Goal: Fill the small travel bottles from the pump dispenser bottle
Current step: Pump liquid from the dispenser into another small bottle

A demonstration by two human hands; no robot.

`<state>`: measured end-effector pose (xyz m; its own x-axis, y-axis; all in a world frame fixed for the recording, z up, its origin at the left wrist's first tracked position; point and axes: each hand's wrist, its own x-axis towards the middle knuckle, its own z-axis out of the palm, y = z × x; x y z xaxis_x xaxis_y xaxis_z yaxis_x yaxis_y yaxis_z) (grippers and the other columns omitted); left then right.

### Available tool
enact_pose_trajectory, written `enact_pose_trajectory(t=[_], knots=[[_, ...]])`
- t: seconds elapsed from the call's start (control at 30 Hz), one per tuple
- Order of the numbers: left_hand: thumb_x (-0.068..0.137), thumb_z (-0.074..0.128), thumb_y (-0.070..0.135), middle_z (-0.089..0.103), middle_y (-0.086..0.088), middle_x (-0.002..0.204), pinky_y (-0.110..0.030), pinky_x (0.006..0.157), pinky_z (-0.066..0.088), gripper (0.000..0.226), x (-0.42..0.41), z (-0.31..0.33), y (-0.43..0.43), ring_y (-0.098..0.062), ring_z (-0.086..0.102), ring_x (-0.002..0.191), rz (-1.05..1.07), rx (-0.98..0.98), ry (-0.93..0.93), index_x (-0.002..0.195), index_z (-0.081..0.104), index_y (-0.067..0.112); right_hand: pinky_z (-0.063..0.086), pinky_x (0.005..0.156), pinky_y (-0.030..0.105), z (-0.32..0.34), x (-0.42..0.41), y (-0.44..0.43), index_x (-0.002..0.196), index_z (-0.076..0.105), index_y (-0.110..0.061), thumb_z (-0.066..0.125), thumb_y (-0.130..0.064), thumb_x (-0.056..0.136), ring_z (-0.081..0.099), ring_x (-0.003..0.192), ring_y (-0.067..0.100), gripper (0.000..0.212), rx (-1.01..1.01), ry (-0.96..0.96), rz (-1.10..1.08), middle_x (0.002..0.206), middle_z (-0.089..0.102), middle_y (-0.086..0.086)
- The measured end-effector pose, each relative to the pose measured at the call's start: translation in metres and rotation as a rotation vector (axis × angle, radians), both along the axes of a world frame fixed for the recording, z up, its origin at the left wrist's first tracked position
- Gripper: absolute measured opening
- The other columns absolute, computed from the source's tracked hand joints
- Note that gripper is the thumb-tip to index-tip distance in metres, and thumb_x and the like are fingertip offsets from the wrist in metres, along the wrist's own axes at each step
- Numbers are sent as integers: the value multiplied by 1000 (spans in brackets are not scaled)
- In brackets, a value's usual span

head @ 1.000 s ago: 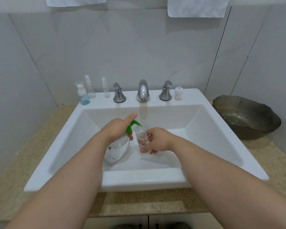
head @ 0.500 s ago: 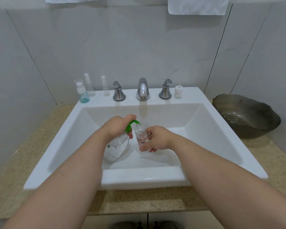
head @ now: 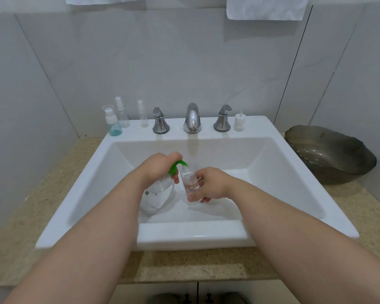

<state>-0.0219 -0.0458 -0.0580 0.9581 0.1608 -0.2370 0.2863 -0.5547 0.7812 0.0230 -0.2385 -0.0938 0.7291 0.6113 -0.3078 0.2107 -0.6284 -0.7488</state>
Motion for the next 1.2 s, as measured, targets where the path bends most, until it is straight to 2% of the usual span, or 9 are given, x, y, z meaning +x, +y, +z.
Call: enact_pose_trajectory(t=[0.17,0.3,0.4,0.5,0.6,0.7,0.77,1.1,1.2], knots=[[97,45,47,79,-9,79,-33,64,38,59,2,-2,1,-19,41,57,-6,-1,1,56,66,10,59,68,27,1,0,0,114,68,-15,90,-18,77,72,72,20,43,-3,11,-2,102,70,-2],[97,44,63,79,-5,78,-35,71,42,69,4,-8,4,-19,46,61,8,14,2,56,68,13,61,72,29,1,1,0,111,68,-17,90,-20,77,74,72,20,41,0,19,-5,109,71,0],[93,34,81,79,-1,80,-38,89,45,86,5,-10,5,-19,61,82,19,35,-12,56,74,14,61,71,29,2,0,-1,101,66,-22,89,-19,78,73,70,20,33,23,26,-10,103,70,-4],[92,29,84,78,1,83,-39,95,42,92,6,-11,5,-20,62,95,28,60,-19,60,78,13,62,74,31,2,0,-1,103,66,-21,89,-18,78,73,72,20,34,22,23,-9,103,70,-3],[90,36,84,78,-1,81,-40,93,46,87,7,-13,6,-21,61,82,22,53,-15,57,76,14,62,73,30,2,0,-1,101,66,-22,89,-19,78,73,70,19,33,19,17,-5,101,70,-3],[90,44,78,78,-2,78,-39,81,47,77,7,-13,6,-19,53,65,28,36,-6,54,74,16,61,70,28,2,1,-1,99,66,-23,90,-19,77,72,69,18,33,22,16,-8,100,70,-4],[91,45,73,78,0,75,-37,75,44,73,6,-11,5,-19,49,62,33,30,0,54,72,16,61,71,29,2,1,-1,100,66,-22,90,-18,77,72,69,19,33,26,17,-9,101,71,-3],[92,44,62,79,-4,79,-37,74,41,66,7,-9,3,-21,47,70,8,25,7,52,68,16,62,72,30,1,1,-1,105,66,-20,90,-19,77,73,70,18,36,10,25,-2,103,70,-3],[93,45,55,79,-6,79,-37,73,40,61,8,-9,3,-24,45,74,-13,10,3,54,67,14,64,77,35,-1,2,1,112,68,-16,91,-20,75,75,74,21,44,-9,26,4,107,71,1]])
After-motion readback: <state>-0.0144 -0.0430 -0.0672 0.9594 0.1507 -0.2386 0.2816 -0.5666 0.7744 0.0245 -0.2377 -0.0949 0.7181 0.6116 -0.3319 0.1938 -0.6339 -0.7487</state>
